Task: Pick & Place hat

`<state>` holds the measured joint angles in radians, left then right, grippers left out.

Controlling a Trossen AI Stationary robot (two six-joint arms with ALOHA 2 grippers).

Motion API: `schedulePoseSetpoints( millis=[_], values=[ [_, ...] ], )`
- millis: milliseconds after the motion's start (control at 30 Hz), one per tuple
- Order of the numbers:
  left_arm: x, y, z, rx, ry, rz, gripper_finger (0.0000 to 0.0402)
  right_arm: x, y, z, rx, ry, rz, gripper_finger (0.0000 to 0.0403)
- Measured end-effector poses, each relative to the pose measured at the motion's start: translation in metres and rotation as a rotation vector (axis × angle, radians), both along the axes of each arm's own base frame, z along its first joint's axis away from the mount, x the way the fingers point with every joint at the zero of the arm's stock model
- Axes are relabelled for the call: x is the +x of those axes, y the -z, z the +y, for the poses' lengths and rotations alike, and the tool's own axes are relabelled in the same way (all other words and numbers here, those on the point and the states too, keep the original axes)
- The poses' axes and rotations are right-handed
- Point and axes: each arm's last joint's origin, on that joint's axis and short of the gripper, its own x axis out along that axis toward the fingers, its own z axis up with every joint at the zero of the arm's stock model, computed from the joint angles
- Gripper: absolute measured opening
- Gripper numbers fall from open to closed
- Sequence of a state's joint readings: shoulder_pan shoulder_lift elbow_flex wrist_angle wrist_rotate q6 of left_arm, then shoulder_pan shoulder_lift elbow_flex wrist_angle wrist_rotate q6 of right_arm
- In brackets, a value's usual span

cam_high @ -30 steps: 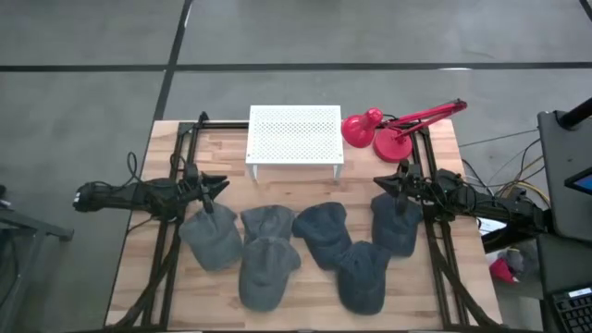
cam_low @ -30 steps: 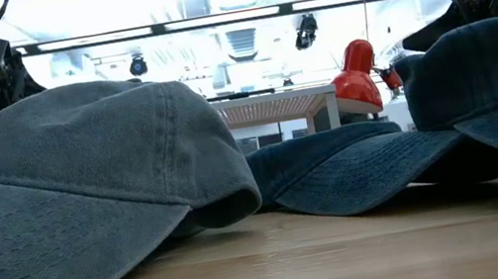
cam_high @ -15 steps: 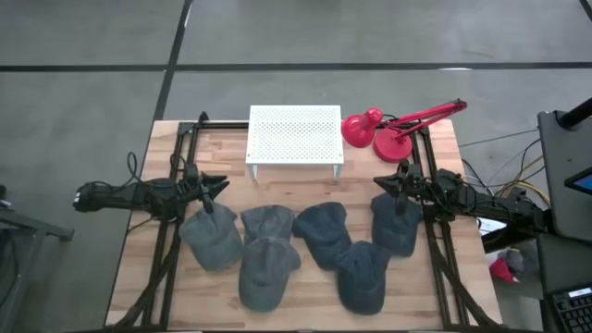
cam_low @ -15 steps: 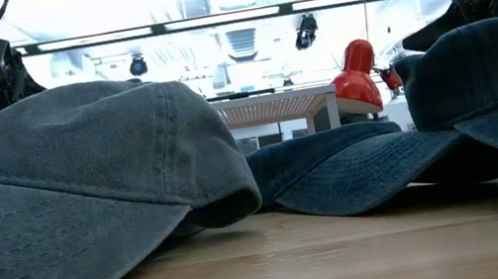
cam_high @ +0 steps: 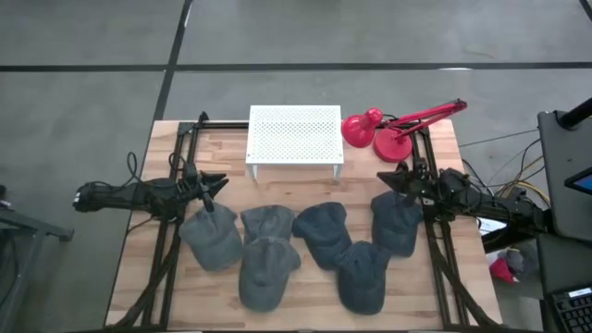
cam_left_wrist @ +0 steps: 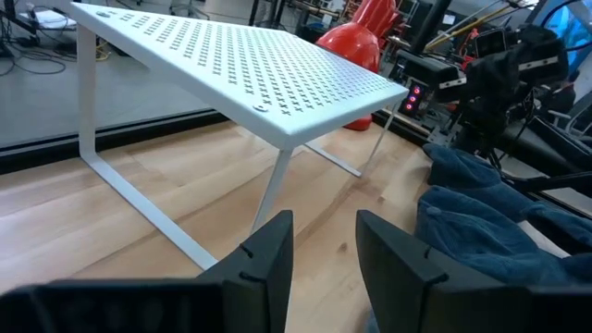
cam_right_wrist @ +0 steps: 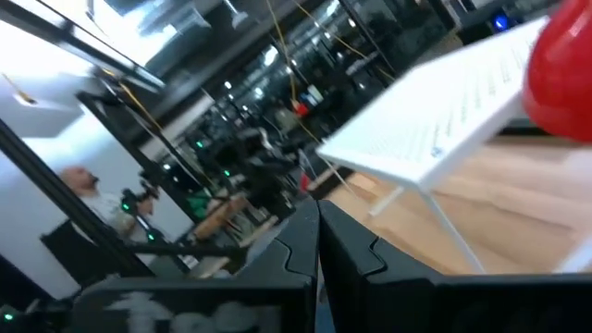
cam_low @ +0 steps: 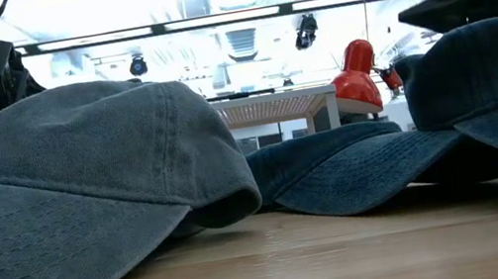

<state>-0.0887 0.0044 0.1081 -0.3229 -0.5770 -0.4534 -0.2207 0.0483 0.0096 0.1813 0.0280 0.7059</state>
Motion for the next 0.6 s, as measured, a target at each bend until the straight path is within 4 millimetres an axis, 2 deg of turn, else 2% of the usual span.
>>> schedulePoseSetpoints(
  millis=[133, 267, 400, 600],
  values=[
    [0.000, 0.000, 0.000, -0.017, -0.004, -0.009, 0.0122, -0.001, -0.004, 0.000, -0.015, 0.000, -0.037, 0.0008],
    [0.000, 0.000, 0.000, -0.037, -0.008, -0.020, 0.0122, 0.001, -0.001, 0.001, -0.016, -0.046, 0.010, 0.0008],
    [0.000, 0.000, 0.000, -0.037, -0.008, -0.020, 0.0122, -0.003, -0.011, 0.003, 0.035, -0.070, 0.246, 0.0008],
    [0.000, 0.000, 0.000, -0.038, -0.009, -0.021, 0.0122, -0.021, -0.049, 0.007, 0.149, -0.074, 0.660, 0.0008]
  ],
)
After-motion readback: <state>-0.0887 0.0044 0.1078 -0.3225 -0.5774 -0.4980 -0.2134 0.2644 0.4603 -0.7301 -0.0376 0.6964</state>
